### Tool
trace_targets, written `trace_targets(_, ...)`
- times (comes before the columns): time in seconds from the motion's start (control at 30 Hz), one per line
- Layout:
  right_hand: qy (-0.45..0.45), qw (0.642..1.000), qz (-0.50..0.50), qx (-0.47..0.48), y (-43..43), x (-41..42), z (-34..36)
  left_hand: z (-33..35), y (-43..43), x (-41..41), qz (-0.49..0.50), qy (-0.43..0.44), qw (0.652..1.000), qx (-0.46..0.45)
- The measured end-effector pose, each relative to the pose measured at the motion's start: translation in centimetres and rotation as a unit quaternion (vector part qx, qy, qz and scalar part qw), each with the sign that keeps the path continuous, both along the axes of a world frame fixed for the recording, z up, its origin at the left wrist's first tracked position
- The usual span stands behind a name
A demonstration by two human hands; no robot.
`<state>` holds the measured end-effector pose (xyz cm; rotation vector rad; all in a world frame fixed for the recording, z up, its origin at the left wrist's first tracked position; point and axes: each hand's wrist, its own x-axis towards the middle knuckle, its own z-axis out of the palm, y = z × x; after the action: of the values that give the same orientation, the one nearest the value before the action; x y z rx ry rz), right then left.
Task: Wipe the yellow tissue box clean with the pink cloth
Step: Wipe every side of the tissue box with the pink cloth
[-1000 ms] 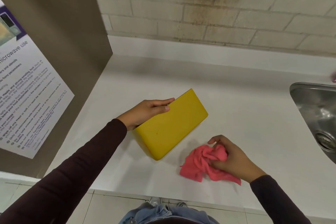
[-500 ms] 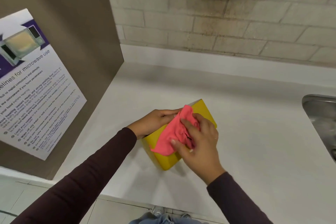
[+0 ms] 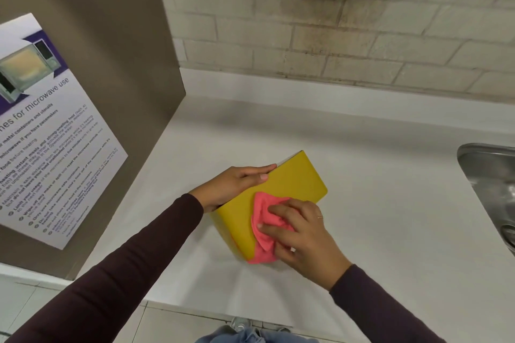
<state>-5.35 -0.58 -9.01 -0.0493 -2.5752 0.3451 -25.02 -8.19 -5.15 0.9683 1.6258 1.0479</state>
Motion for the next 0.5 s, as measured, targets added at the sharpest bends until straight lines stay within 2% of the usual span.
trace_targets(0.07,-0.023,1.000,-0.005,0.000,1.7,0.8,0.1,-0.1,-0.1,0.0,0.002,-0.015,1.000,-0.003)
trace_targets(0.2,0.005,0.979,-0.153,-0.133,3.5,-0.1,0.8,0.1,0.2,0.3,0.009,-0.030,0.999,-0.008)
trace_targets(0.3,0.014,0.961,-0.220,-0.165,2.4,-1.5,1.1,0.1,0.2,0.2,0.017,-0.026,1.000,-0.005)
trace_targets(0.37,0.012,0.966,-0.219,-0.140,0.8,-2.4,1.3,0.2,0.0,0.1,0.020,-0.026,0.999,-0.004)
trace_targets(0.5,0.018,0.987,-0.131,-0.088,-2.5,-3.0,1.0,0.3,0.0,-0.2,0.028,-0.021,0.999,-0.005)
